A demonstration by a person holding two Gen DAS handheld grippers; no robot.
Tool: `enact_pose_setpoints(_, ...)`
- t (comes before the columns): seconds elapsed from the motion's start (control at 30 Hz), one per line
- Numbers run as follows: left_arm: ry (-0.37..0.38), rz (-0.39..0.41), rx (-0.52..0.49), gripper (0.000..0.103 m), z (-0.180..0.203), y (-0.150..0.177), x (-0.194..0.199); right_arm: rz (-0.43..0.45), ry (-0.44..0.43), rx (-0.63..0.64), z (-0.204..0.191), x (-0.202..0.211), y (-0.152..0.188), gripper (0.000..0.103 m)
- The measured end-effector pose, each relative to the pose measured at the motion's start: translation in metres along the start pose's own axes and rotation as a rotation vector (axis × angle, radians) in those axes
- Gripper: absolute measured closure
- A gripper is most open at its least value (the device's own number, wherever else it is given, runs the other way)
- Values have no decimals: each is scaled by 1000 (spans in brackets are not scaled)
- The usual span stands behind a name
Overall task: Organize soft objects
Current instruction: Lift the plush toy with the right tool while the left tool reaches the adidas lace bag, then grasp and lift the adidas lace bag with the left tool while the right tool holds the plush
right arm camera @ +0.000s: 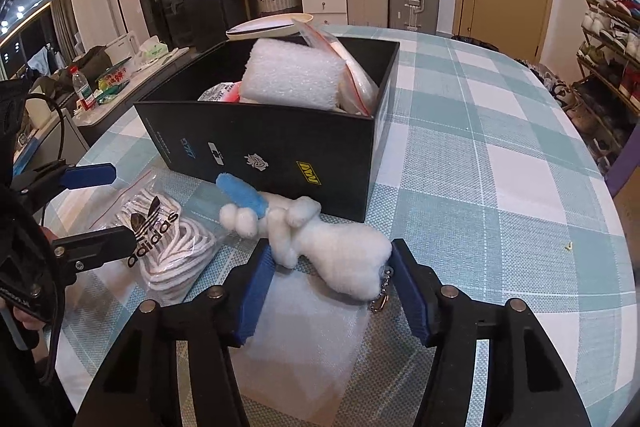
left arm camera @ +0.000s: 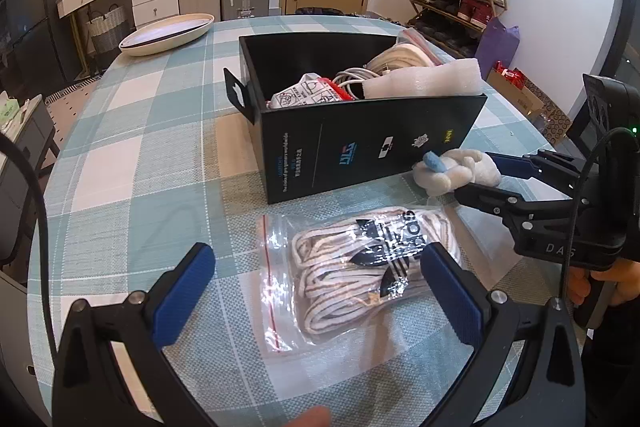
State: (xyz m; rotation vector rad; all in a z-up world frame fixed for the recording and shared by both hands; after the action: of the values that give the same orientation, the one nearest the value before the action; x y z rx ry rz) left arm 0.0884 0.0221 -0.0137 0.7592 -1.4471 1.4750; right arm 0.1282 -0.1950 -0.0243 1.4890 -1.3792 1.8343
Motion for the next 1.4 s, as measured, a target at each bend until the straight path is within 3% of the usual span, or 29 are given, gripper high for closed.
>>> enact_pose_setpoints(0.23, 95, 12, -23, 0, 8, 1, 7, 47, -9, -10, 10, 18, 3, 44)
enact_pose_setpoints(0.33, 100, 7, -34, 0, 17, 1, 6, 51, -7, -8, 10, 21, 4, 44)
enact_pose_setpoints(0.67, -32, -15, -86, 0, 46, 4, -12, 48, -11, -7, 11, 22, 6, 44)
enact_pose_setpoints(0.9, -42, -15, -80, 1, 45, 3, -14, 58, -14, 2, 8, 27, 7, 44)
enact_pose_setpoints(1.1, -57, 3, -116, 17, 48, 4, -11, 65, -19, 13, 6, 29, 8, 44)
enact_pose_setpoints(1.13, -60, 14, -132, 24, 50, 4, -9, 68, -18, 14, 5, 30, 8, 44)
enact_pose_setpoints(1.17, -46, 24, -147, 46, 52, 4, -6, 70, -20, 15, 5, 30, 8, 44)
enact_pose_setpoints(1.23, -8, 21, -167, 59, 55, 4, -2, 74, -21, 19, 4, 32, 8, 44)
enact_pose_setpoints(1.4, 6, 19, -162, 56, 54, 4, 3, 83, -20, 28, 3, 36, 7, 44)
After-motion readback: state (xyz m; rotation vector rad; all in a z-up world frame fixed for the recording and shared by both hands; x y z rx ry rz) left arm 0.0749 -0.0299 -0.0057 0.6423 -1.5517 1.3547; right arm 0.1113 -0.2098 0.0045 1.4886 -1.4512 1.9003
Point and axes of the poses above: each gripper's, at about its wrist camera, not at the fingertips, and x roughly against the way its jaws point, z to its right, y to its underside, the point moved 1 cm from there along -x, roughly the way its jaws point, and after that the axes turned 15 degrees about -z, right-handed, at the moved point
